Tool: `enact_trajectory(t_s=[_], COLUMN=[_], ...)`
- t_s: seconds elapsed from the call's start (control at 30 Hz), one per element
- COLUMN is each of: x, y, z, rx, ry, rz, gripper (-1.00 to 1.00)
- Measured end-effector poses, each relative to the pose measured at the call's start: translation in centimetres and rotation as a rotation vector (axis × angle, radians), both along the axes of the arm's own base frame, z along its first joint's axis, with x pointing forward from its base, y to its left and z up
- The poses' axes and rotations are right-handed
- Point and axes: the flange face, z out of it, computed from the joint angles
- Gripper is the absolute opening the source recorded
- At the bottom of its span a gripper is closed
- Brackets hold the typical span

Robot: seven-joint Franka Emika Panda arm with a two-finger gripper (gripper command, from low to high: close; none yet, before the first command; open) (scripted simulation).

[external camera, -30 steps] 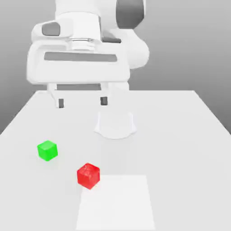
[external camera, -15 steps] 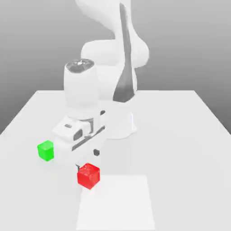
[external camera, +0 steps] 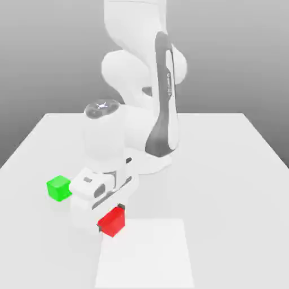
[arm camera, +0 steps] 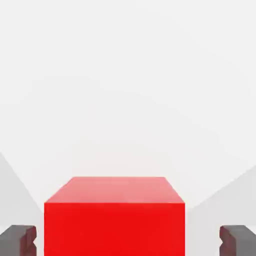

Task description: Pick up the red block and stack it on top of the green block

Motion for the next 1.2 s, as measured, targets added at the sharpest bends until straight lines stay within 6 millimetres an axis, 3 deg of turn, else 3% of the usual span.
enact_trajectory(t_s=[0.2, 0.5, 0.83, 1.0, 1.2], x=[0.0, 0.9, 0.1, -2.2, -6.7], y=[0.0, -0.3, 0.0, -4.2, -10.4], z=[0.0, 3.6, 6.5, 7.7, 9.0], rx=[0.001, 0.004, 0.002, 0.014, 0.022], ry=[0.002, -0.010, 0.001, 0.006, 0.003], rz=[0.000, 0.004, -0.001, 0.073, 0.191], gripper=[-1.00, -1.00, -1.00, -1.00, -1.00])
